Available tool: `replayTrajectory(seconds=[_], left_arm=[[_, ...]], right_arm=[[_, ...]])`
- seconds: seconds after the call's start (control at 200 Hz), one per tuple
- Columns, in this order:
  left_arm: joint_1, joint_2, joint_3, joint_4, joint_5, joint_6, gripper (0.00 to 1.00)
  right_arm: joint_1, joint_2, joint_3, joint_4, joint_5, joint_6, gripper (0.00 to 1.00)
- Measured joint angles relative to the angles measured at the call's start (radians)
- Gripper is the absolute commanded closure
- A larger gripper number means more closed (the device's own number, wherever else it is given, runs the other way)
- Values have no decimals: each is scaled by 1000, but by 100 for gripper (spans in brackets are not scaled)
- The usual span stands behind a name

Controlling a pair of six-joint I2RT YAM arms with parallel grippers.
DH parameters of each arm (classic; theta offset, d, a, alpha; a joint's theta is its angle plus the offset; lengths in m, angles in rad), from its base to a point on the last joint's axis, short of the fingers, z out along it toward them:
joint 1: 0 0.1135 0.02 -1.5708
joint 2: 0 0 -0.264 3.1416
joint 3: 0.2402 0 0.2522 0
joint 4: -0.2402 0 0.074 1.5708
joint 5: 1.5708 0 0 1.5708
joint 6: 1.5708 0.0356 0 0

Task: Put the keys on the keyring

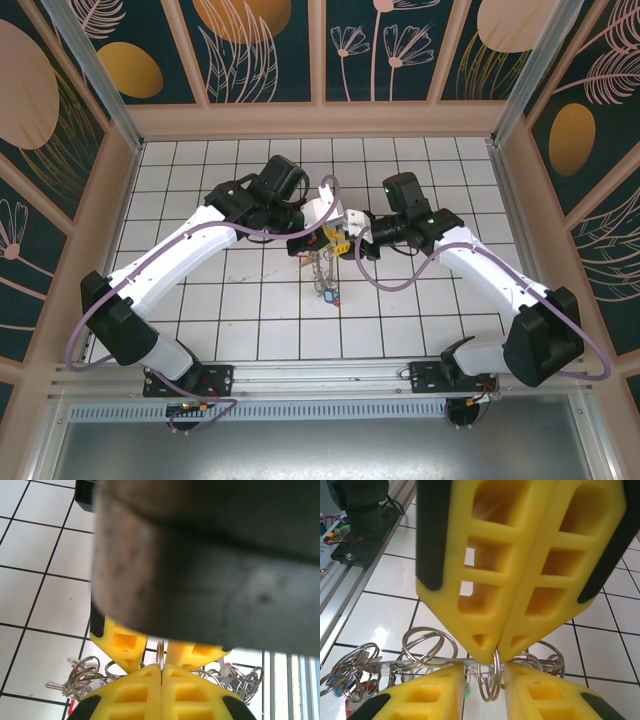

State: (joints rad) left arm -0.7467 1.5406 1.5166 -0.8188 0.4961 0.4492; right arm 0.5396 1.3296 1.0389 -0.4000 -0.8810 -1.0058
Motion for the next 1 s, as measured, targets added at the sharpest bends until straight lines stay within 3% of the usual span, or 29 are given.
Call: replayTrajectory(seconds=[0.45, 1.001], left_arm=[[-1, -1, -14, 3, -9, 42, 100], [-1, -8, -19, 13, 8, 48, 100]], right_arm=[[-43, -11, 6, -21, -8, -8, 66], [-44, -16, 6, -11, -64, 36, 69]])
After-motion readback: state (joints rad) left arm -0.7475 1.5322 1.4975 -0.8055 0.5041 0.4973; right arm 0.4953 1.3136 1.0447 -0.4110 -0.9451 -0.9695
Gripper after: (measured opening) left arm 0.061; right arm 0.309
